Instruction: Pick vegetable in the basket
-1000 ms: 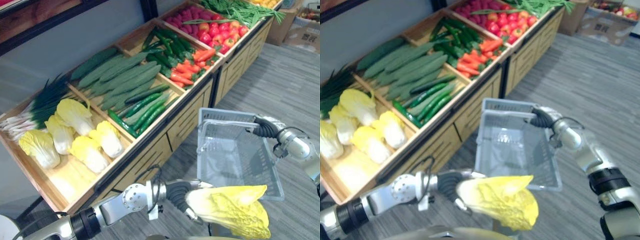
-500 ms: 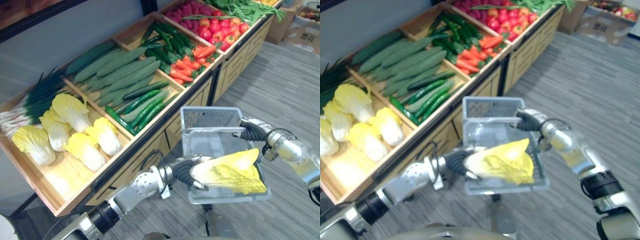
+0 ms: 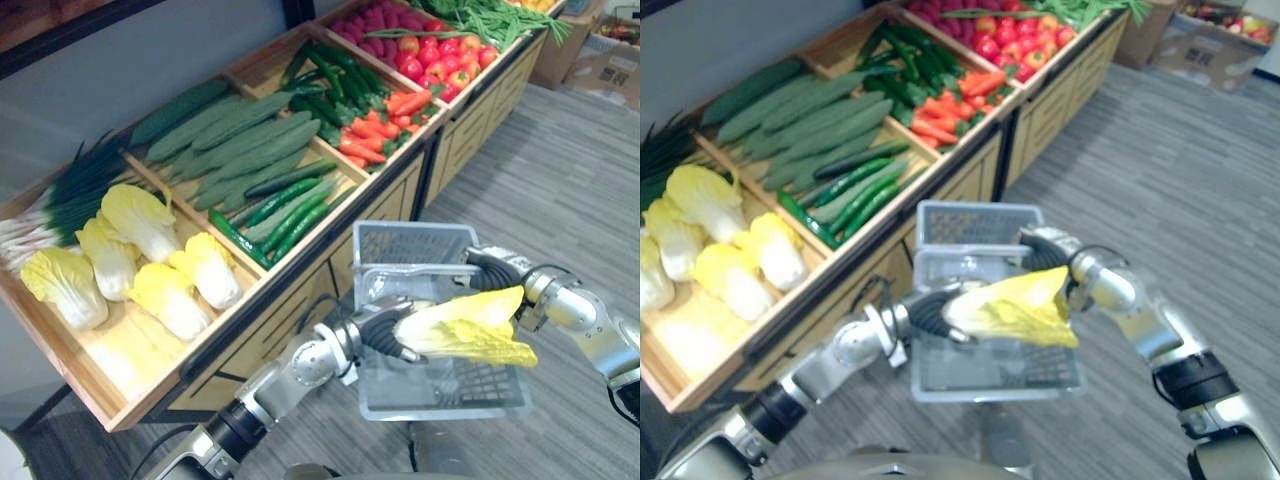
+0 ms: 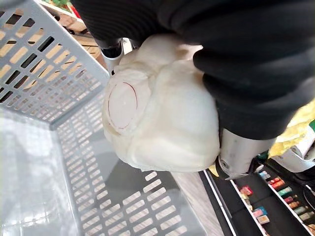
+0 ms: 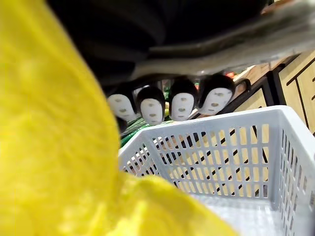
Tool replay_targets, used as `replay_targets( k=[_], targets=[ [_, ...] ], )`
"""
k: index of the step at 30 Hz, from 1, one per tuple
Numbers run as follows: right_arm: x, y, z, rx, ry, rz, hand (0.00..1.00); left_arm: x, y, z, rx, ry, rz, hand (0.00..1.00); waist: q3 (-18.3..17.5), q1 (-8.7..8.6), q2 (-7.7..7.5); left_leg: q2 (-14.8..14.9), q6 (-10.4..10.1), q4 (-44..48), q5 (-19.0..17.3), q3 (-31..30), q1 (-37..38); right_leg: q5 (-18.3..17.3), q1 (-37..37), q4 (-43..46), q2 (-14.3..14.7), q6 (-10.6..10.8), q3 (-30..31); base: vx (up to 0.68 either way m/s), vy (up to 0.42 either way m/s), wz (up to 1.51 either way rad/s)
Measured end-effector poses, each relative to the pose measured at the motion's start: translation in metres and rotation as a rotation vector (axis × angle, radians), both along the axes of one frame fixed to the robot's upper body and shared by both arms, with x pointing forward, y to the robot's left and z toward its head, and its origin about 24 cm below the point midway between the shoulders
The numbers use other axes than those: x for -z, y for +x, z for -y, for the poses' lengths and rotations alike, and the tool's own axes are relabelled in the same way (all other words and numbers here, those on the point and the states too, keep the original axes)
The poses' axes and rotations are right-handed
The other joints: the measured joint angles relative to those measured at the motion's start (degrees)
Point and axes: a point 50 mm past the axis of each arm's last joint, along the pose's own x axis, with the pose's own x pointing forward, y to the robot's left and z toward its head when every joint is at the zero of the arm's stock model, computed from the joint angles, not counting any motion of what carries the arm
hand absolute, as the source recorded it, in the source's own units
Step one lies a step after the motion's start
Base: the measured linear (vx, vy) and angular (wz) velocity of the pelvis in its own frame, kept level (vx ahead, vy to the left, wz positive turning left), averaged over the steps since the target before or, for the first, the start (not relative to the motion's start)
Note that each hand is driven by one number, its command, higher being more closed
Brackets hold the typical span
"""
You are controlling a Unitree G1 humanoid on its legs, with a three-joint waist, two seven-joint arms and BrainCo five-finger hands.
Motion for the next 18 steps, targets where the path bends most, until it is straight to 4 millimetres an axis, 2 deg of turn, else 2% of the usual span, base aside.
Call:
replay_targets(
  k=[7, 13, 14, 18],
  targets=[
    [-0.005, -0.004, -0.009, -0.053, -0.013, 0.001, 1.00, 0.012, 0.008, 0.000, -0.048, 0.064, -0.001, 1.00, -0.21, 0.05, -0.42, 0.16, -0.03, 0.10, -0.02, 1.02, 0.33, 0.00, -0.23, 0.01, 0.50, 0.00, 1.00, 0.00, 0.000, -0.07],
    [-0.009, -0.007, -0.017, -0.093, -0.015, 0.012, 1.00, 0.015, 0.011, 0.002, -0.053, 0.110, 0.020, 1.00, -0.51, 0.00, -0.90, 0.73, -0.08, 0.94, -0.29, 1.14, 0.41, 0.01, -0.21, 0.04, 0.84, -0.01, 1.27, -0.01, -0.002, -0.02],
    [-0.009, -0.008, -0.018, -0.102, -0.017, 0.010, 1.00, 0.017, 0.011, 0.002, -0.053, 0.126, 0.028, 0.00, -0.59, 0.03, -1.04, 0.85, -0.08, 1.07, -0.30, 1.13, 0.41, 0.01, -0.21, 0.07, 0.90, -0.01, 1.27, 0.00, 0.000, 0.00],
    [-0.009, -0.009, -0.021, -0.121, -0.023, 0.003, 1.00, 0.023, 0.012, 0.000, -0.065, 0.179, 0.036, 0.00, -0.78, 0.10, -1.22, 1.18, -0.08, 1.52, -0.30, 1.09, 0.51, 0.02, -0.17, 0.15, 1.02, -0.02, 1.25, 0.00, 0.000, 0.00]
  ],
)
